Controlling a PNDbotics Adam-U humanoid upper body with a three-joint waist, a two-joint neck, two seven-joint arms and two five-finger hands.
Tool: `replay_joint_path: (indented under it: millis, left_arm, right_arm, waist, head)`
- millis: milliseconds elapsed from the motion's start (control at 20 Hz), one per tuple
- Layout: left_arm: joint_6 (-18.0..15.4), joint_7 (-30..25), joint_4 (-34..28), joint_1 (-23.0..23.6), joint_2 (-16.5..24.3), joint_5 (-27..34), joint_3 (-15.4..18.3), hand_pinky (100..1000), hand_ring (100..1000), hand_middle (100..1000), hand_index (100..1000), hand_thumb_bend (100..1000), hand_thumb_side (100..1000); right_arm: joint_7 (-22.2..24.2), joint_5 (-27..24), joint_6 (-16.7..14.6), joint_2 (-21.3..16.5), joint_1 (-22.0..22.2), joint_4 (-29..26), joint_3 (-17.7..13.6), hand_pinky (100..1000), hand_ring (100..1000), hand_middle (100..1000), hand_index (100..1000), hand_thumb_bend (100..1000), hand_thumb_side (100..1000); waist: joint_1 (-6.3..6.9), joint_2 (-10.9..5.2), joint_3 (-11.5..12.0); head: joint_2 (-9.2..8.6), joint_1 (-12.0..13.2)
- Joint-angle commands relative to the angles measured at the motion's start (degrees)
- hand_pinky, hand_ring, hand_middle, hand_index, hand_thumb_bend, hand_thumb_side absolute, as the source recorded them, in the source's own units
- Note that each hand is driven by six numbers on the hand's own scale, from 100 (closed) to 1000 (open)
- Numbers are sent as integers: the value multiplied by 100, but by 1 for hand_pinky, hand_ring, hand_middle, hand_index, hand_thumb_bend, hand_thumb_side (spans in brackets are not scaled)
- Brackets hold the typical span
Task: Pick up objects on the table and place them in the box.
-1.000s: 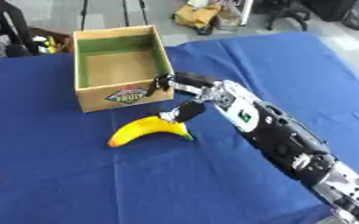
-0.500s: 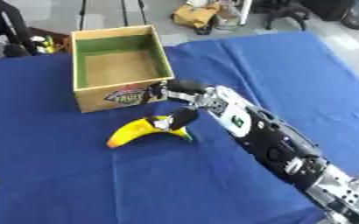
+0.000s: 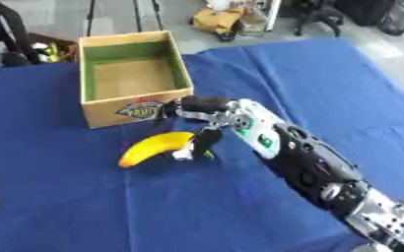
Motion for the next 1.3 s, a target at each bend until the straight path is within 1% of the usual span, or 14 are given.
replay_joint_path:
  millis: [50, 300, 600, 900, 1000, 1200, 1300]
  left_arm:
    - [0, 1, -128, -77, 35, 31, -4, 599, 757, 560, 576, 200, 1000]
    - [1, -5, -127, -91, 26, 36, -10, 599, 756, 560, 576, 200, 1000]
    - [3, -6, -130, -104, 18, 38, -11, 599, 756, 560, 576, 200, 1000]
    - [6, -3, -131, -105, 14, 38, -10, 599, 755, 559, 576, 201, 1000]
    - [7, 0, -130, -103, 14, 37, -10, 599, 755, 559, 576, 201, 1000]
    - [6, 2, -132, -104, 12, 36, -7, 599, 755, 559, 576, 202, 1000]
    - [7, 3, -132, -103, 11, 36, -6, 599, 754, 559, 576, 202, 1000]
  right_arm:
    - [-12, 168, -57, -11, -78, 36, -11, 764, 843, 777, 834, 346, 607]
    - [-63, 332, -130, 77, -77, 244, 0, 762, 838, 773, 834, 338, 611]
    - [-111, 453, -209, 138, -75, 346, 19, 757, 825, 768, 833, 325, 606]
    - [-157, 520, -253, 156, -65, 385, 22, 738, 784, 745, 823, 310, 597]
    - [-168, 532, -262, 155, -61, 392, 20, 726, 756, 725, 809, 301, 589]
    - [-186, 562, -274, 151, -56, 389, 20, 702, 684, 649, 765, 288, 570]
    - [-192, 581, -281, 148, -49, 381, 23, 698, 666, 626, 751, 284, 567]
  waist:
    - [21, -112, 21]
    - [26, -94, 71]
    - [29, -79, 94]
    - [27, -78, 91]
    - [26, -77, 90]
    - [26, -77, 87]
    - [26, -77, 84]
  head:
    - [-6, -7]
    - [-9, -25]
    - [-21, -24]
    - [-24, -22]
    - [-28, -18]
    - [-35, -17]
    - [-38, -14]
